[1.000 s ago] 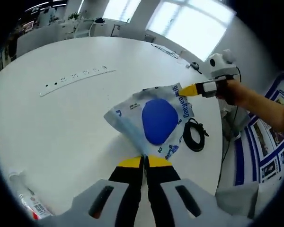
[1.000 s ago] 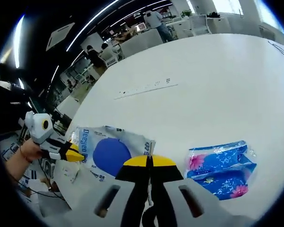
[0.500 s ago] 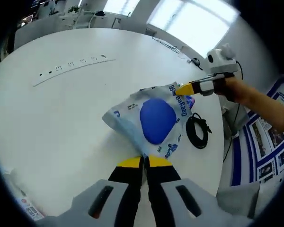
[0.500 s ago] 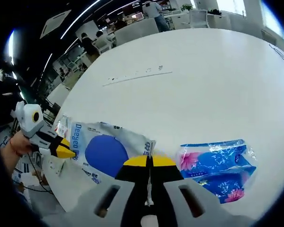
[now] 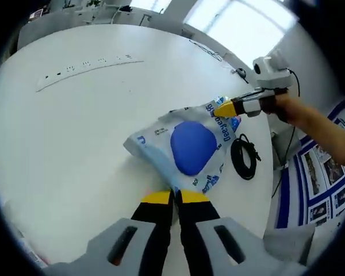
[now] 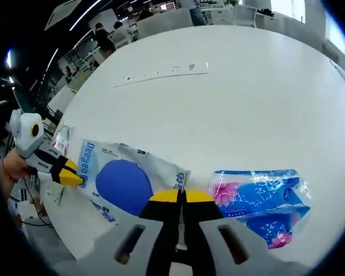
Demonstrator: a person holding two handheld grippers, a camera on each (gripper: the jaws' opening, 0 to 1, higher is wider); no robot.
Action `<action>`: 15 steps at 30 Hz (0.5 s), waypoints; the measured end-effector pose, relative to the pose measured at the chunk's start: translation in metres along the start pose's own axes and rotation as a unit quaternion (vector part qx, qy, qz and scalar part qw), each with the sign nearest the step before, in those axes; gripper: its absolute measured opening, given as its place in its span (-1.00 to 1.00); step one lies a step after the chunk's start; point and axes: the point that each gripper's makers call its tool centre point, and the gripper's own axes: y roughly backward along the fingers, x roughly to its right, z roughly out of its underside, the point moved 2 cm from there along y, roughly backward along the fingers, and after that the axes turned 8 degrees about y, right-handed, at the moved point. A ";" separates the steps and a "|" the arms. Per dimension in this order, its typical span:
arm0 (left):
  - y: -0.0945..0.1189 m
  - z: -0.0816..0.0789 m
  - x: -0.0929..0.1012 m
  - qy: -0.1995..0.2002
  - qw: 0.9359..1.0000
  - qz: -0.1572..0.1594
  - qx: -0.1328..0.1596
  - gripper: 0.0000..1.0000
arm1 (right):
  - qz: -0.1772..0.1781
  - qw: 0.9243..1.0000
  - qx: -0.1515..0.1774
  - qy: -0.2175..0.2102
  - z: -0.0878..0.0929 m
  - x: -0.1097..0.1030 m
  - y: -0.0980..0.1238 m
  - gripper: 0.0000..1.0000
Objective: Arrange the tabletop items into an orderly group along one side of the table until the central work area is clear of visible clutter.
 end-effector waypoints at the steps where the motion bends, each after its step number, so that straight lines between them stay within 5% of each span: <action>1: -0.001 0.000 0.000 0.001 1.000 0.000 0.000 -1.00 | 0.001 1.000 -0.001 0.000 0.000 0.000 0.000 -1.00; 15: -0.003 0.003 -0.003 0.013 1.000 0.005 0.004 -0.99 | 0.018 1.000 -0.016 0.002 0.005 0.003 -0.001 -1.00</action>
